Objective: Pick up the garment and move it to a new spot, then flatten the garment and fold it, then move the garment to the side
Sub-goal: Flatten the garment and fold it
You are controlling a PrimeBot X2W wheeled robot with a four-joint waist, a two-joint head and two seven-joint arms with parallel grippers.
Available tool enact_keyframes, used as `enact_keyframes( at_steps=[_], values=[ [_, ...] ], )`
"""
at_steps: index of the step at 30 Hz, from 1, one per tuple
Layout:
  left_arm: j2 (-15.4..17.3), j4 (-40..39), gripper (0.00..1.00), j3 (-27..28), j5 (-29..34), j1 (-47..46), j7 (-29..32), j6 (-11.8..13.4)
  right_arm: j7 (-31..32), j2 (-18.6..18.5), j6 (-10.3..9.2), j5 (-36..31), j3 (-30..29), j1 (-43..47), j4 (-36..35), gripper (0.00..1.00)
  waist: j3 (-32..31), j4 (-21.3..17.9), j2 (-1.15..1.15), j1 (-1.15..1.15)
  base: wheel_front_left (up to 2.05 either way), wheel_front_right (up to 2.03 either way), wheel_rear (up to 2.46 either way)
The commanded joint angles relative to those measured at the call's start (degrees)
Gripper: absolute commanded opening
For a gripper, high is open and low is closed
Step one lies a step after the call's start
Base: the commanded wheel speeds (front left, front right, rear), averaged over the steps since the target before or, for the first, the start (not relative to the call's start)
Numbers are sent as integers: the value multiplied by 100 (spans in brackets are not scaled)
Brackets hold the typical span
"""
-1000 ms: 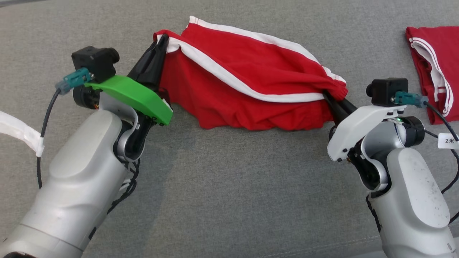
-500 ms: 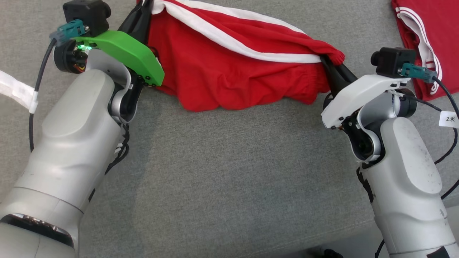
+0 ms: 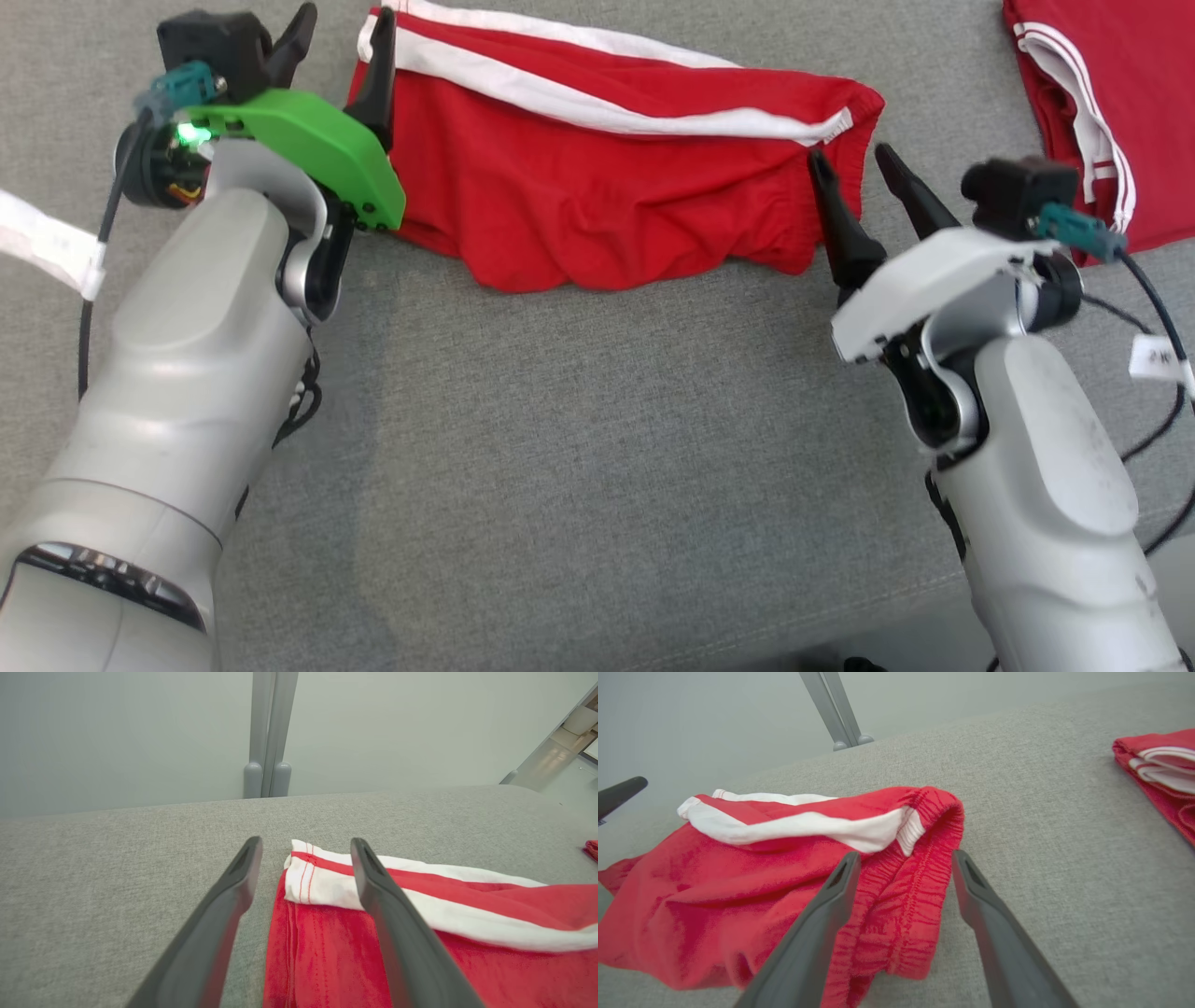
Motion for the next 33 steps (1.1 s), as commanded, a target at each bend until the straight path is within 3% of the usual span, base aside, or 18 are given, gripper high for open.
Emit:
enact_keyframes(
  at_steps=[1, 8, 14, 24, 31, 32, 33],
  values=[
    [-2, 60, 100, -23, 26, 161, -46, -6, -48, -13, -6, -132, -60, 223, -145, 100, -145, 41, 0, 0, 0, 0, 0],
    [52, 373, 100, -89, -40, 535, 11, -106, -318, -9, -6, -992, -472, 1413, -1222, 100, -479, -40, 0, 0, 0, 0, 0],
    [80, 632, 100, -147, -100, 601, 323, -73, -981, -6, -6, -1661, -498, 2071, -1773, 100, -561, -260, 0, 0, 0, 0, 0],
    [161, 1087, 100, -195, -154, 324, 1037, 165, -1848, -8, -7, -2092, -275, 2177, -1439, 100, -378, -583, 0, 0, 0, 0, 0],
    [-149, 1253, 100, -156, -407, 443, 1797, -28, -1984, -5, -7, -2294, -139, 2003, -1367, 100, -349, -526, 0, 0, 0, 0, 0],
    [-196, 1281, 57, -155, -453, 486, 1906, -50, -1988, -6, -7, -2354, -115, 1987, -1392, 100, -362, -494, 0, 0, 0, 0, 0],
    [-236, 1291, 0, -146, -505, 538, 1973, -73, -1997, -11, -7, -2387, -97, 2000, -1383, 100, -377, -459, 0, 0, 0, 0, 0]
  ],
)
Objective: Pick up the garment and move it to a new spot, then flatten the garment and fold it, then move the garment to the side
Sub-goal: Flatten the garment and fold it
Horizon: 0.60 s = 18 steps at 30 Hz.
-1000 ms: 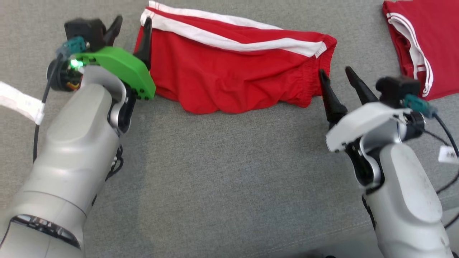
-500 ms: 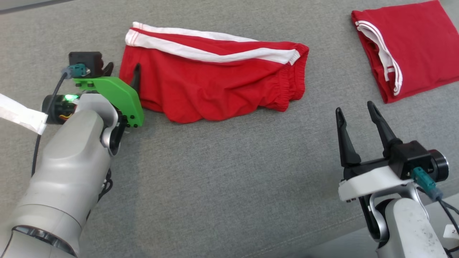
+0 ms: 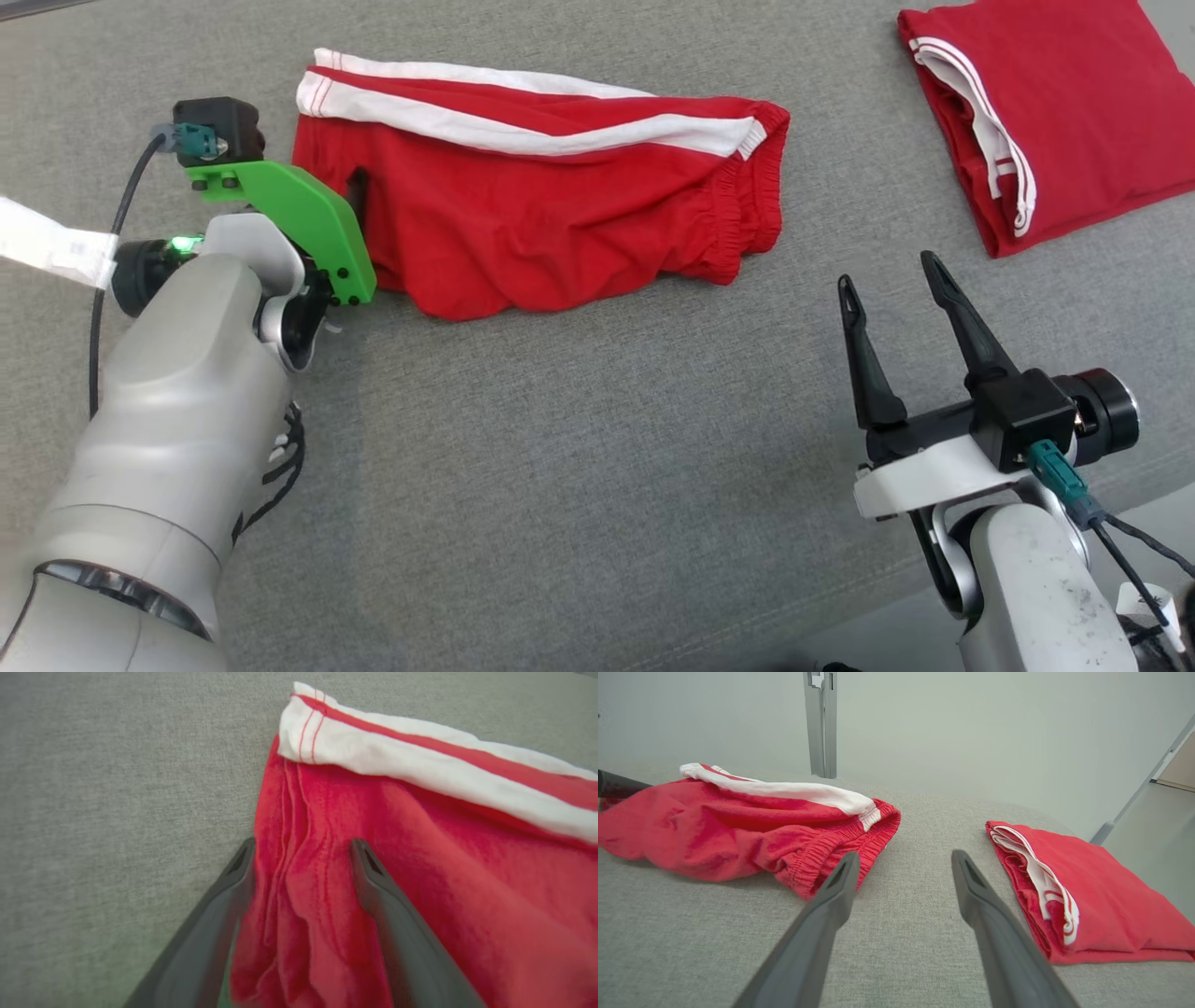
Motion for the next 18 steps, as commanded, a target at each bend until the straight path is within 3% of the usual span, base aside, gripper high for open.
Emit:
enact_keyframes(
  at_steps=[1, 9, 18],
  values=[
    [-184, 106, 0, -24, -127, 362, 208, -77, -37, -10, -8, -27, 10, -31, 5, 100, -44, 85, 0, 0, 0, 0, 0],
    [-314, -50, 0, 230, -366, 942, -693, -113, 125, -56, -8, -315, 116, -97, 148, 100, -397, 555, 0, 0, 0, 0, 0],
    [-466, -195, 0, 473, -652, 1659, -1322, -108, 379, -160, -8, -75, 69, 82, 134, 100, -857, 931, 0, 0, 0, 0, 0]
  ],
)
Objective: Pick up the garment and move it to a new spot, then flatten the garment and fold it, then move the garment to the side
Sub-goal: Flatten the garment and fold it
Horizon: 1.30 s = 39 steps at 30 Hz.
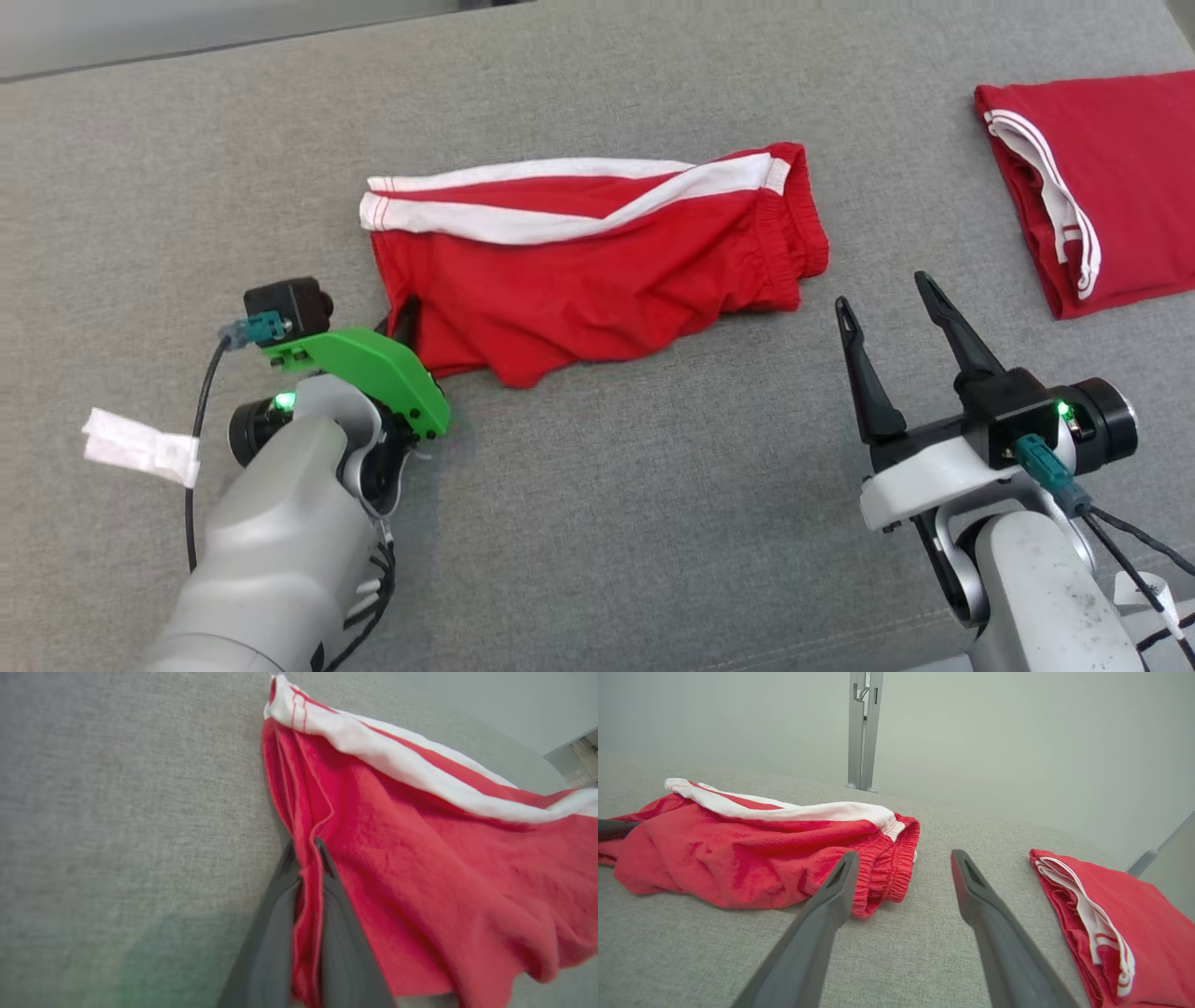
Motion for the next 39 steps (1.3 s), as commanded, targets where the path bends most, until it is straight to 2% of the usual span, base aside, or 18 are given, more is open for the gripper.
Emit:
enact_keyframes(
  at_steps=[1, 2, 3, 4, 12, 15, 21, 28, 33, 39],
  values=[
    [-10, 37, 0, 1, -44, 291, -21, 11, 40, -11, -8, 122, -66, 91, -19, 100, -281, 229, 0, 0, 0, 0, 0],
    [-12, 14, 0, 13, -56, 336, -100, 4, 76, -1, -8, 194, -101, 122, -25, 100, -324, 252, 0, 0, 0, 0, 0],
    [4, -19, 62, -2, -28, 377, -179, -12, 128, 12, -8, 260, -118, 149, -34, 100, -373, 271, 0, 0, 0, 0, 0],
    [13, -44, 100, -21, 1, 413, -225, -32, 165, 21, -8, 333, -134, 160, -39, 100, -410, 281, 0, 0, 0, 0, 0],
    [265, -521, 100, 97, 304, 727, -660, -128, 650, 46, -8, 1079, -319, 351, -32, 100, -790, 399, 0, 0, 0, 0, 0],
    [575, -1423, 100, 585, 840, 980, -670, 23, 890, 45, -7, 1371, -384, 426, -86, 100, -909, 485, 0, 0, 0, 0, 0],
    [792, -3436, 100, 1669, 2149, 2250, -666, 212, 1417, -26, -7, 1696, -429, 509, -169, 100, -1098, 676, 0, 0, 0, 0, 0],
    [627, -4930, 100, 2631, 3132, 3637, -667, 114, 1601, -21, -7, 1747, -571, 675, -205, 100, -1284, 945, 0, 0, 0, 0, 0],
    [436, -5425, 100, 3039, 3499, 4317, -668, 89, 1543, 24, -7, 1682, -641, 827, -263, 100, -1397, 1058, 0, 0, 0, 0, 0],
    [246, -5549, 100, 3332, 3693, 4740, -668, 95, 1381, 38, -7, 1542, -735, 972, -239, 100, -1456, 1114, 0, 0, 0, 0, 0]
  ],
)
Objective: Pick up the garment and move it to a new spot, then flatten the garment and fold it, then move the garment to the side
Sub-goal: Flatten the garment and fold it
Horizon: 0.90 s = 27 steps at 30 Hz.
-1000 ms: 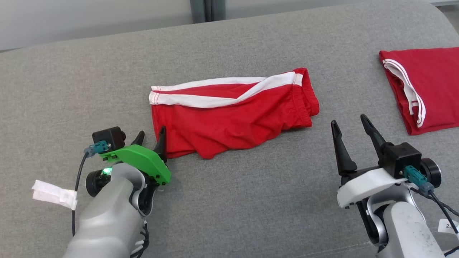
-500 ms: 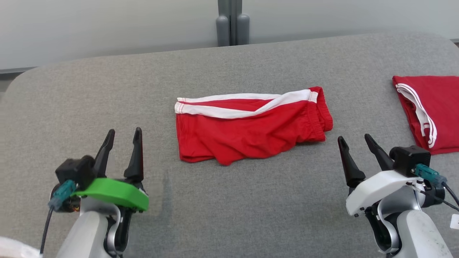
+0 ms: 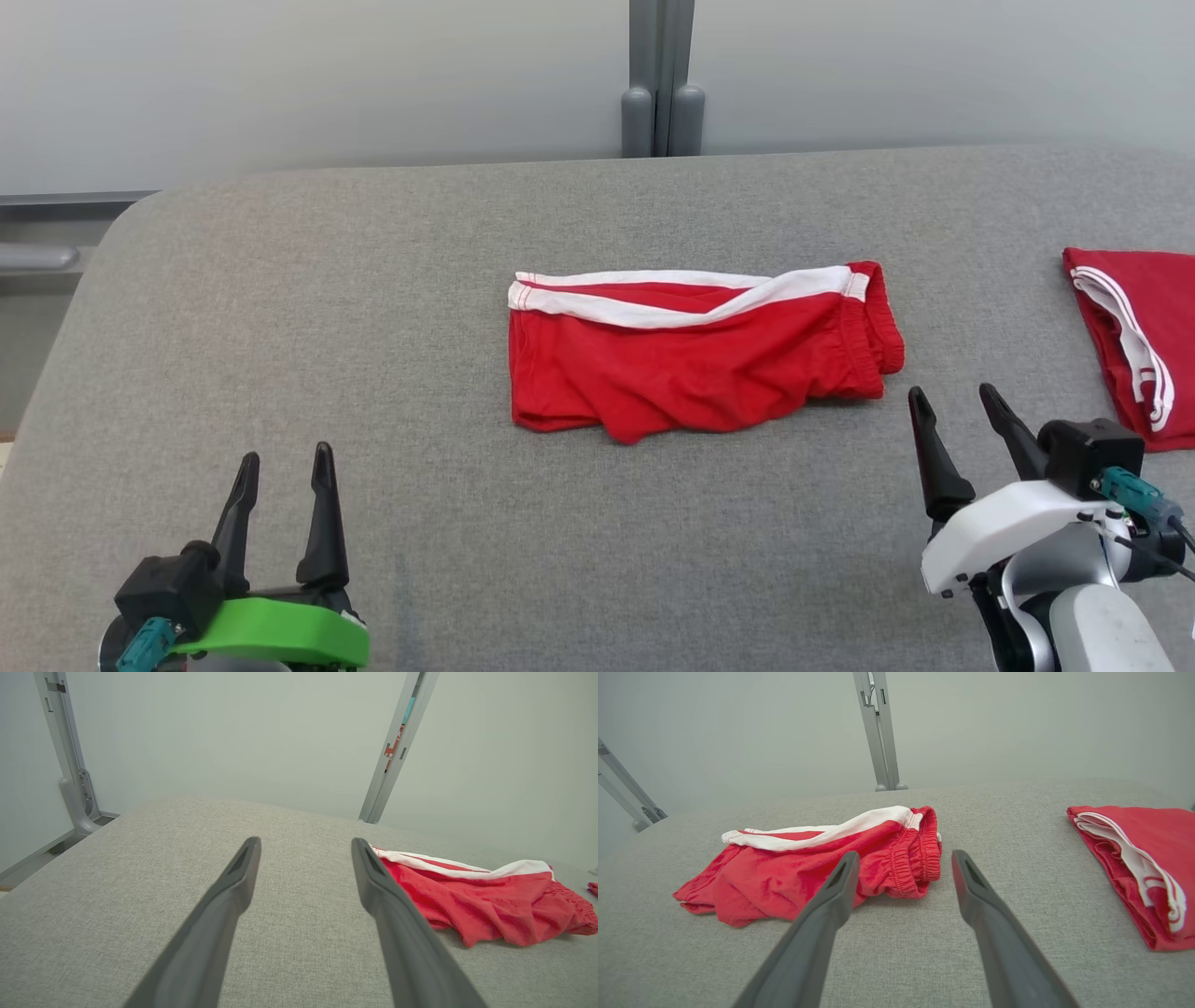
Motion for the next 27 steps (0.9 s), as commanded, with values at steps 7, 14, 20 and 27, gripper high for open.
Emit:
enact_keyframes(
  at_steps=[7, 14, 20, 27],
  values=[
    [-41, 358, 100, 77, 154, -19, -13, -71, -427, 33, -6, -310, -73, 223, -37, 100, -54, 10, 0, 0, 0, 0, 0],
    [-42, 536, 100, 69, 171, -132, -14, -119, -639, 64, -6, -381, -78, 329, 86, 100, -157, -62, 0, 0, 0, 0, 0],
    [-62, 554, 100, 82, 208, -141, -14, -139, -635, 83, -6, -384, -94, 327, 122, 100, -185, -98, 0, 0, 0, 0, 0],
    [-82, 567, 100, 40, 236, -176, -14, -158, -490, 95, -6, -254, -158, 252, 186, 100, -187, -55, 0, 0, 0, 0, 0]
  ],
)
